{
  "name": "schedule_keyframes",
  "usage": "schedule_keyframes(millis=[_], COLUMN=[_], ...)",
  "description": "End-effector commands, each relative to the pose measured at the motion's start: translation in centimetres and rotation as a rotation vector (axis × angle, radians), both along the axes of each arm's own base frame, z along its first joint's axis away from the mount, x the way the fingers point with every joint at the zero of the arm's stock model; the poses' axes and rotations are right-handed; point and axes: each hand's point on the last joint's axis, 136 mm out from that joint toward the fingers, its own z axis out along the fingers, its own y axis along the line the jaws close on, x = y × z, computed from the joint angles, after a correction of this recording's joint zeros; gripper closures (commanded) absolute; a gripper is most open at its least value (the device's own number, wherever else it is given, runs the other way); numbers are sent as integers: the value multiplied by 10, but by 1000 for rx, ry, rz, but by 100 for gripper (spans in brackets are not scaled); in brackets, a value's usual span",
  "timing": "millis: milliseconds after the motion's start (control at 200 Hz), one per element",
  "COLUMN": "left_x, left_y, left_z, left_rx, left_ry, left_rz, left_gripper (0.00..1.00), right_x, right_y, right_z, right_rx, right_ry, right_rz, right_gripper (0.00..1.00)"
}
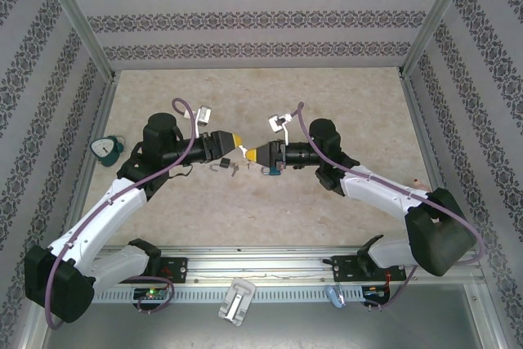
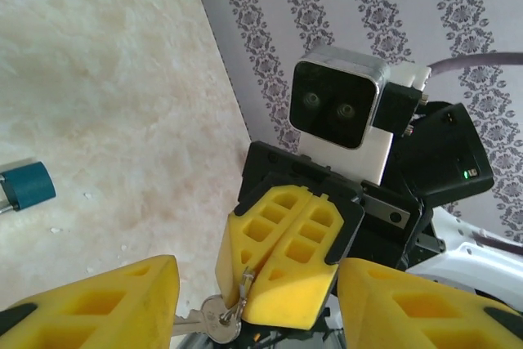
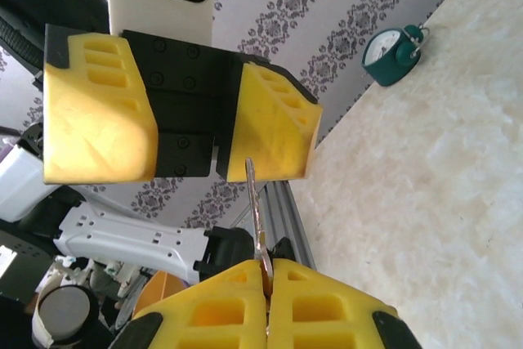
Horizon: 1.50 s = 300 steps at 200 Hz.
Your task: Unlock with the key
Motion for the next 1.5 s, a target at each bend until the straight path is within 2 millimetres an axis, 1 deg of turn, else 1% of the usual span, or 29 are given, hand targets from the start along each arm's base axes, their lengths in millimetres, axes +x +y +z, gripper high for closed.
schedule_keyframes(millis=[0,100,170,235,400,450,505,560,630,665,695,734,764,869,939,1019,1129,1184,1199,1244,1394,1494], left_x=[-10,-12,-12,-13,-17,-18,-18,-16,-15,-14,-12,-10,-8,-5,-3,-3,-3,-4,-3,-4,-4,-4], left_y=[-2,-4,-5,-7,-14,-17,-18,-18,-17,-16,-14,-12,-10,-6,-6,-5,-6,-7,-7,-7,-7,-7], left_z=[12,11,11,11,10,10,10,10,10,10,11,11,11,14,16,18,18,19,19,20,21,22], left_rx=[-3,-4,-5,-7,-5,-3,-1,2,6,10,11,15,14,-15,-32,-45,-56,-62,-64,-69,-82,-86], left_ry=[-34,-31,-33,-35,-39,-40,-40,-42,-49,-50,-57,-59,-65,-76,-81,-85,-81,-83,-83,-81,-83,-85], left_rz=[-57,-65,-71,-80,-109,-117,-123,-115,-102,-88,-75,-49,-29,16,26,33,27,25,26,24,23,24], left_gripper=[52,64,67,74,76,82,92,100,100,100,100,100,100,100,100,100,100,100,100,100,100,100], right_x=[-9,-10,-12,-13,-15,-16,-16,-15,-12,-8,-6,-1,2,9,11,15,19,19,19,18,17,13], right_y=[2,2,2,3,4,5,5,5,4,2,1,-3,-6,-13,-16,-20,-22,-21,-21,-20,-12,-5], right_z=[14,16,18,18,21,22,23,23,22,22,23,24,26,33,36,38,38,38,42,45,45,47], right_rx=[18,19,24,25,32,33,34,34,32,34,37,39,45,72,90,110,117,118,131,142,145,153], right_ry=[-53,-56,-58,-54,-50,-47,-44,-42,-35,-31,-32,-35,-43,-63,-69,-62,-63,-64,-79,-89,-87,-89], right_rz=[60,65,78,85,104,113,119,118,101,84,67,34,9,-73,-109,-156,-208,-214,-215,-217,-199,-170], right_gripper=[100,100,100,100,100,100,100,100,100,93,84,75,71,61,59,55,54,53,53,52,51,53])
